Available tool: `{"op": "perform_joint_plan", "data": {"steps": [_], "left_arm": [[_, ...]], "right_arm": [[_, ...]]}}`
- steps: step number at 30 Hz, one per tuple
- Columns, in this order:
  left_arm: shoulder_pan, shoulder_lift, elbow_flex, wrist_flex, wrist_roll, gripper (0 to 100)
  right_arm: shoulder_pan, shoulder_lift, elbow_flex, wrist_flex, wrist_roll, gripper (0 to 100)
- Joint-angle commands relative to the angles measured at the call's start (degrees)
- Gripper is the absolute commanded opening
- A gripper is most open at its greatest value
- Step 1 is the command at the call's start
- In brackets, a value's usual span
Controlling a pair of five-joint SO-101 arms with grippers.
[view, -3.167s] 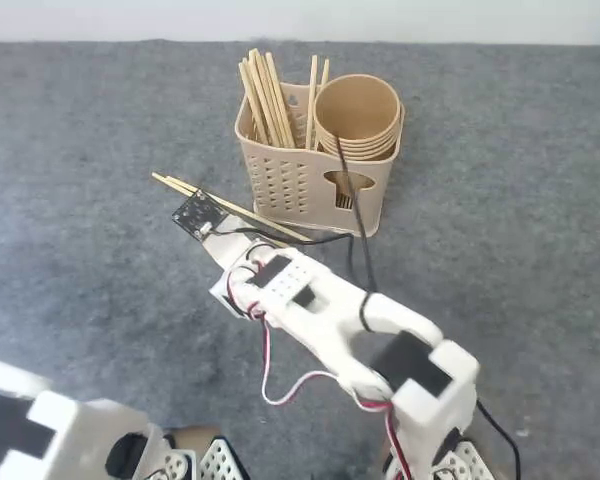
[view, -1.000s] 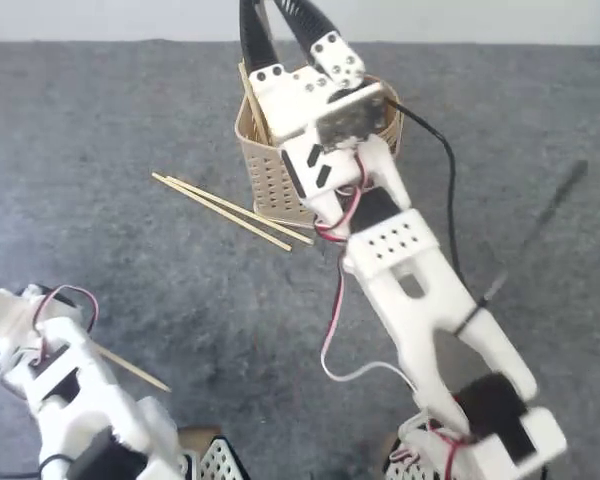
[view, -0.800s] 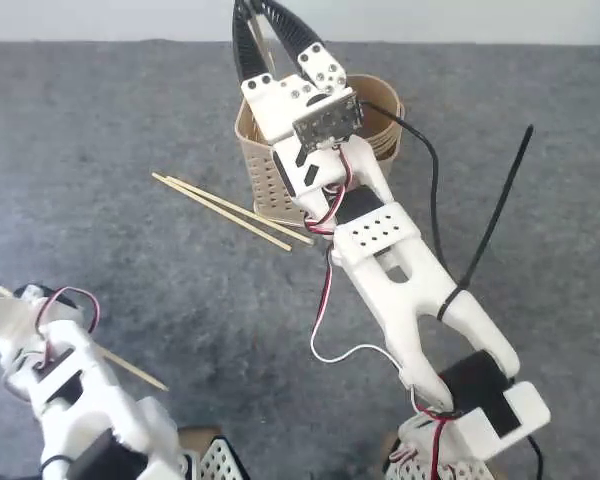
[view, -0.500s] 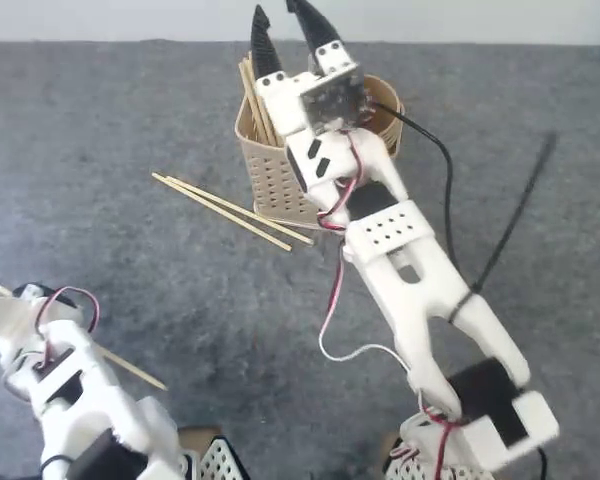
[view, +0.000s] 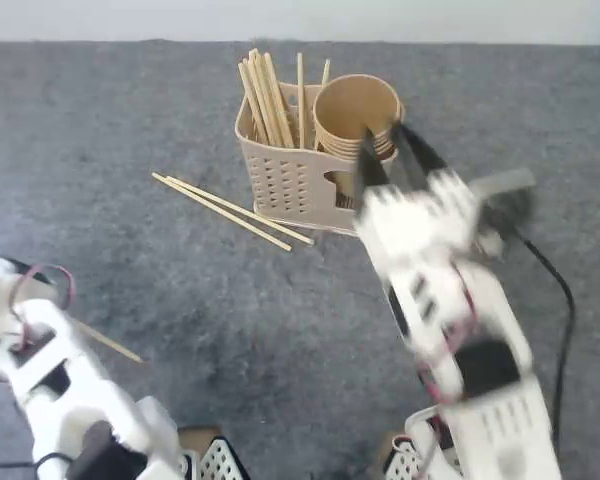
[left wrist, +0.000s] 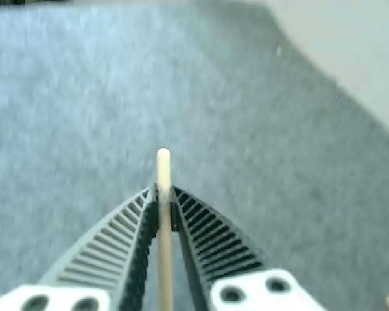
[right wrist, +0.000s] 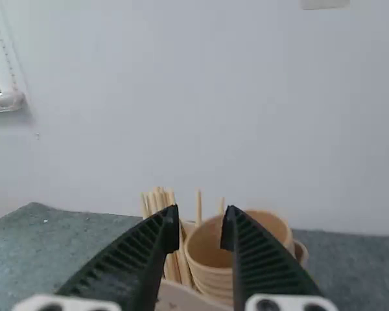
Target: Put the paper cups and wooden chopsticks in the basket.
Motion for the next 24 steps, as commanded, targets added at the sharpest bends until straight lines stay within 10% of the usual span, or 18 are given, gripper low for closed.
{"op": "perform_joint_plan", "data": {"steps": [1,12,24], "left_arm": [[0.5,-4.2,-9.0,-1.6,0.3,1],[18.0,-28.2,-11.7,1.8,0.5,1],[46.1,-22.6,-34.5,5.7,0.2,1]], "right_arm": [[2.9,-19.9,6.8,12.4,-0.1,12.2],[2.7,-29.5,20.0,35.8,0.7,12.0],[3.1,-29.3,40.3,25.3,-5.5,2.5]]}}
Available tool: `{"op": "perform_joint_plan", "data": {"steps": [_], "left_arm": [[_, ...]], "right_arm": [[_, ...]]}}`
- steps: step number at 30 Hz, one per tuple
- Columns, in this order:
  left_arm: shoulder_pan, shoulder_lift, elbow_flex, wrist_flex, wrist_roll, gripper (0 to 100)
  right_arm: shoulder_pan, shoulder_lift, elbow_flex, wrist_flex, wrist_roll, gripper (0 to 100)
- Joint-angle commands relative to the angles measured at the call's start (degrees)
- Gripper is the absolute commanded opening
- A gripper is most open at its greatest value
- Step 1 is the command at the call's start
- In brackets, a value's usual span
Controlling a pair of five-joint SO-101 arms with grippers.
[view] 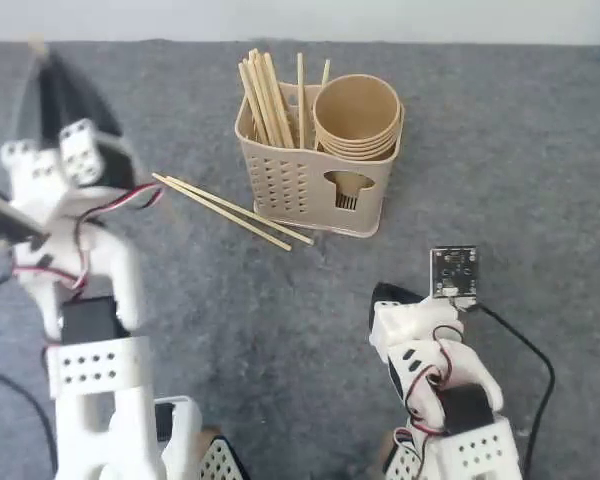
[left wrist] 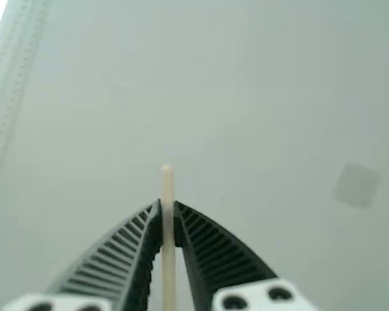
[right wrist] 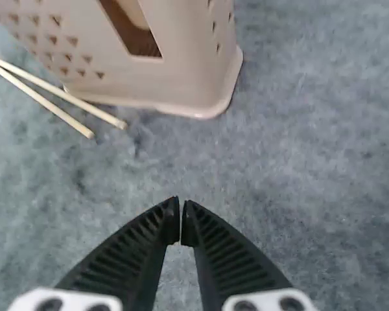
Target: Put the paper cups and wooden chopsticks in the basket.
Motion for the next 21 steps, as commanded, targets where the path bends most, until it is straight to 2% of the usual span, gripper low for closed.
{"op": "perform_joint_plan", "data": {"steps": [1,14,21], "left_arm": [[8.1,6.9,-13.1,0.1,0.2,1],[16.2,42.2,-47.6,-4.1,0.2,1],[19.4,56.0,-57.3,-4.2,0.2,1]], "right_arm": [[0.9,0.0,1.7,-5.0,-0.8,2.5],[0.7,0.0,2.5,-6.3,2.4,2.5],[0.7,0.0,2.5,-6.3,2.5,2.5]]}}
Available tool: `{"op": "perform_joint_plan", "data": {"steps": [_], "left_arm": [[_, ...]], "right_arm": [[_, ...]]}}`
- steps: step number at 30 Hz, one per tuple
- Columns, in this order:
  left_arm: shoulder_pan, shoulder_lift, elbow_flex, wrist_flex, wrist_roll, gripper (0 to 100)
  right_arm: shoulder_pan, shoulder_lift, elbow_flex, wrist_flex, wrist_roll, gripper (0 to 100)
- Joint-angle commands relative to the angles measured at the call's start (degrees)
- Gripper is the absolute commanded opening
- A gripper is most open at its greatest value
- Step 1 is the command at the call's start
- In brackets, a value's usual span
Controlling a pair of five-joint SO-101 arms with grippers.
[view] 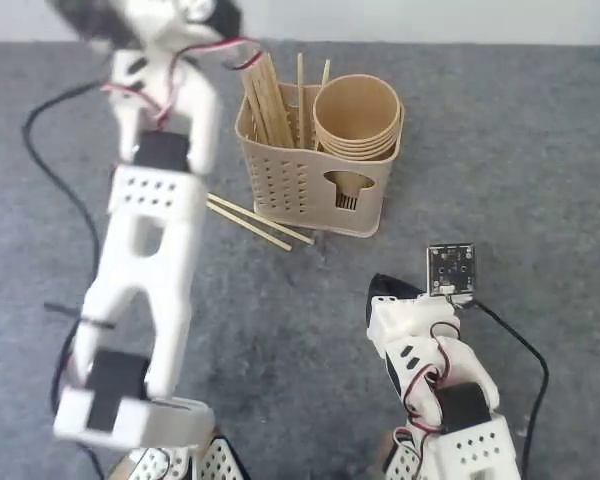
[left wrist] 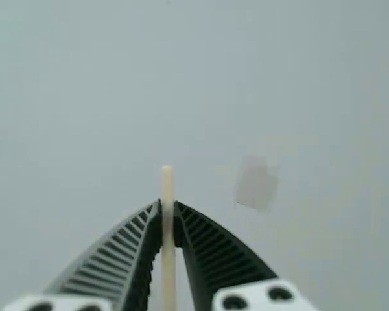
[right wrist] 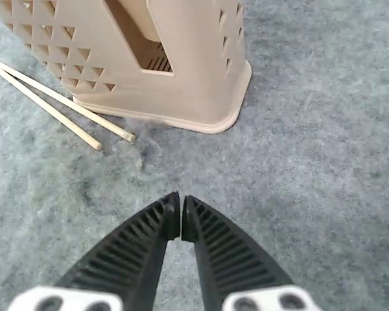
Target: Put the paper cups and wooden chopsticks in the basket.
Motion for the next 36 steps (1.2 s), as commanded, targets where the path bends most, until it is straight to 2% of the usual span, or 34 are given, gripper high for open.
{"op": "perform_joint_plan", "data": {"steps": [1,9,11,13,16,19,22,25,29,33,36], "left_arm": [[2.4,5.7,-5.9,-1.8,0.3,1],[3.2,8.6,-6.0,-1.6,0.3,2],[3.1,8.4,-6.0,-1.1,0.7,6],[2.9,6.6,-6.0,3.6,0.7,16],[3.3,2.5,-6.0,16.4,0.7,30],[3.3,-2.1,-6.0,25.8,0.7,35],[2.3,-6.4,-5.7,33.1,0.7,34],[-1.2,-9.8,-5.7,43.8,0.8,31],[-7.2,-10.7,-5.7,53.6,3.9,21],[-15.3,-8.7,-5.7,57.1,10.3,6],[-18.9,-5.0,-5.1,57.2,10.8,1]], "right_arm": [[0.7,-0.1,1.1,-1.2,1.0,2.5],[0.7,-0.1,1.1,-1.2,1.3,2.5],[0.7,-0.1,1.1,-1.2,3.1,2.5],[0.7,-0.1,1.1,-1.2,3.6,2.5],[0.7,-0.1,1.1,-1.2,3.6,2.5],[0.7,-0.1,1.1,-1.2,3.6,2.5],[0.7,0.0,1.1,-1.2,3.6,2.5],[0.7,0.0,1.1,-1.2,3.6,2.6],[0.7,0.0,1.1,-1.0,3.6,2.6],[0.7,0.0,1.1,-1.0,3.6,2.6],[0.7,0.0,1.1,-0.8,3.6,2.6]]}}
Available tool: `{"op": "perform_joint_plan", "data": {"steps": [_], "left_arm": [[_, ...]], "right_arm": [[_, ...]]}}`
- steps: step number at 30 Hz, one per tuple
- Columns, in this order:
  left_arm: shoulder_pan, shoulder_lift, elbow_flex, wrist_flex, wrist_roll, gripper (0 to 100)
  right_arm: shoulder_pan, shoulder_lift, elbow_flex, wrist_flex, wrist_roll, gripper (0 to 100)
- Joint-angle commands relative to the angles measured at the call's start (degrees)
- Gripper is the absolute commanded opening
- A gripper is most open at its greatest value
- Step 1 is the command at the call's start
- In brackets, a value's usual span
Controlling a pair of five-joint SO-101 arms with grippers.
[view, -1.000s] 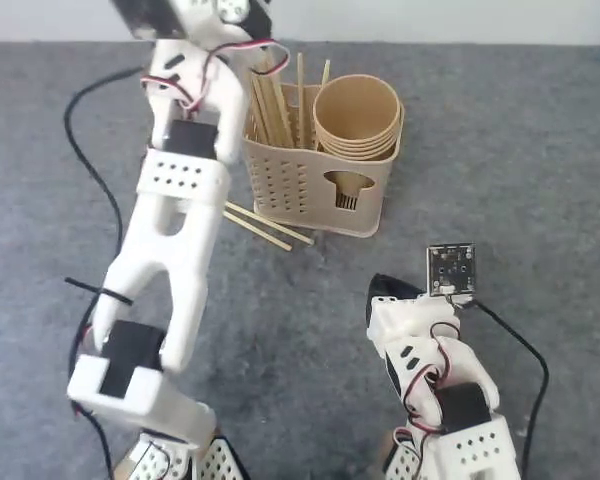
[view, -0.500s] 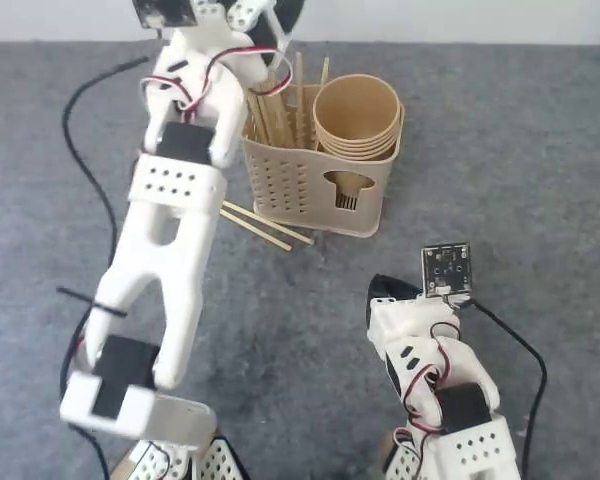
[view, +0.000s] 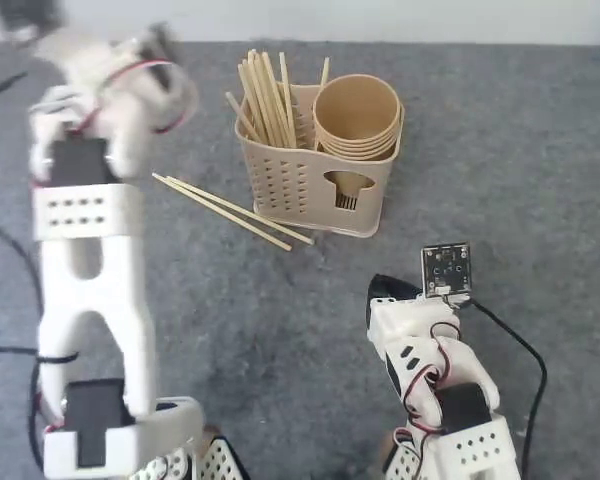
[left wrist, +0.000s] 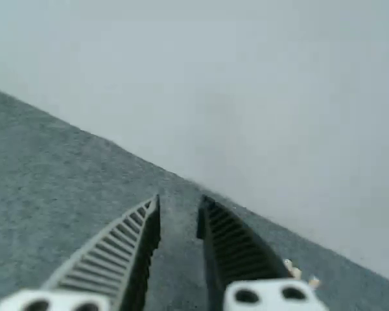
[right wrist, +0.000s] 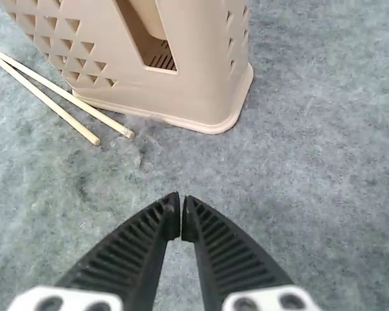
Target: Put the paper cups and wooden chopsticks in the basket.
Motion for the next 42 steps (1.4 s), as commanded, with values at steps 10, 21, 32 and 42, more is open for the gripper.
{"op": "perform_joint_plan", "data": {"steps": [10,21,32,42], "left_arm": [[-6.3,22.5,4.4,-0.2,8.1,18],[-6.4,40.4,-3.4,-0.1,18.3,20],[-6.2,49.9,-9.1,0.2,18.3,20],[-6.2,48.2,-9.1,6.7,17.9,1]], "right_arm": [[0.7,0.0,1.1,-0.7,0.7,2.6],[0.7,0.2,1.1,-0.7,0.8,2.6],[0.7,0.2,1.1,-0.8,0.8,2.6],[0.7,0.1,1.1,-0.8,0.8,2.6]]}}
